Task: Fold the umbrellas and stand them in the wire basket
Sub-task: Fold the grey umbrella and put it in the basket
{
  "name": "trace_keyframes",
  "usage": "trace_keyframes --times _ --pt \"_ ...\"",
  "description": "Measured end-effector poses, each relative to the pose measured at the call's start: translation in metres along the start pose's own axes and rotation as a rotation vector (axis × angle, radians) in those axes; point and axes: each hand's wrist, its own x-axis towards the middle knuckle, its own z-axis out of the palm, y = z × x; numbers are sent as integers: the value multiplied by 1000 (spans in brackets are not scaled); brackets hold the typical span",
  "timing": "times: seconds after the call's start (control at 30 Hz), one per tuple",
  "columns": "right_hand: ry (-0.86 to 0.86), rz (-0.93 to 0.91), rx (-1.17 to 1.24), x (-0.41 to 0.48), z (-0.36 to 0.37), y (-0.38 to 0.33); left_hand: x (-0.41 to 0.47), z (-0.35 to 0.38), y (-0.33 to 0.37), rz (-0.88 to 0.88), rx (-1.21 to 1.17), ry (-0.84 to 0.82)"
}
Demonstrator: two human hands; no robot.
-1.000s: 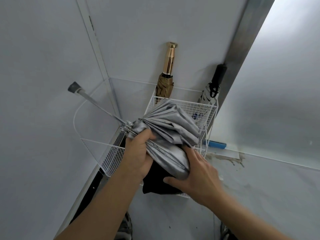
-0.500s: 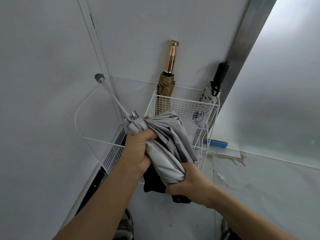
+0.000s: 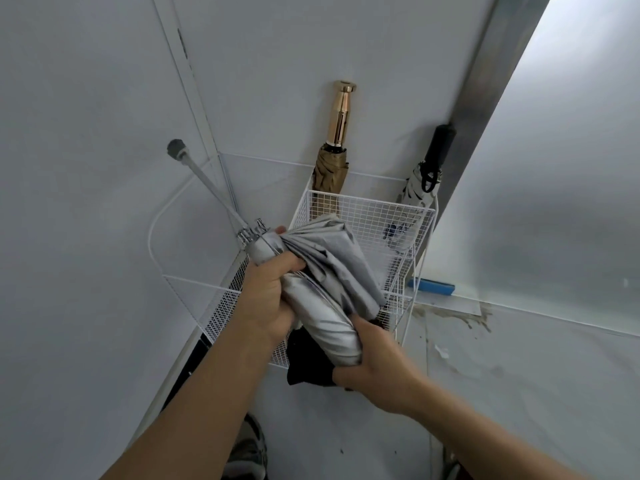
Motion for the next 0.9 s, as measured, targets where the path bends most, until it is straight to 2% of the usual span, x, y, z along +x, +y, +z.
trace_keyframes --times 0.07,0.13,0.17,0.23,0.27,0.33,0.37,0.43,0.53,0.57,0.63,0.7,0.77,0.8,0.83,0.87,0.9 --pt "-160 25 195 -1 -3 -2 1 -1 3 0 56 -15" --pt "-166 45 218 -4 -2 -2 -1 3 0 56 120 -1" --pt "-77 44 73 -5 -1 0 -3 6 -2 98 132 45" --pt "137 32 -435 -4 4 7 0 9 -9 183 139 206" --pt "249 0 -611 -4 9 10 2 9 -12 215 137 282" --pt "371 -65 -714 -5 15 8 2 12 -16 226 120 358" --pt "362 -57 -711 -5 17 6 1 13 -17 211 126 348" --pt "249 6 -549 -3 15 5 -3 13 -14 161 165 221" --pt "-128 101 160 -1 0 0 -5 9 -2 41 157 -24" --pt "-241 118 305 -2 -4 -3 -5 8 1 11 135 -78" --pt "-352 132 389 -3 -10 -4 -5 7 1 -4 124 -81" --pt "-250 137 315 -1 -8 -1 -4 9 -3 49 187 64" --pt "-37 111 -55 0 -1 3 -4 11 -10 112 233 241" --pt "55 88 -291 -1 3 5 -4 12 -13 133 232 298" --pt "136 54 -429 -1 6 5 -2 11 -15 141 237 328" --pt "172 30 -421 -3 7 3 0 10 -16 130 252 327" --pt "157 24 -306 -3 6 1 2 9 -15 111 283 290"
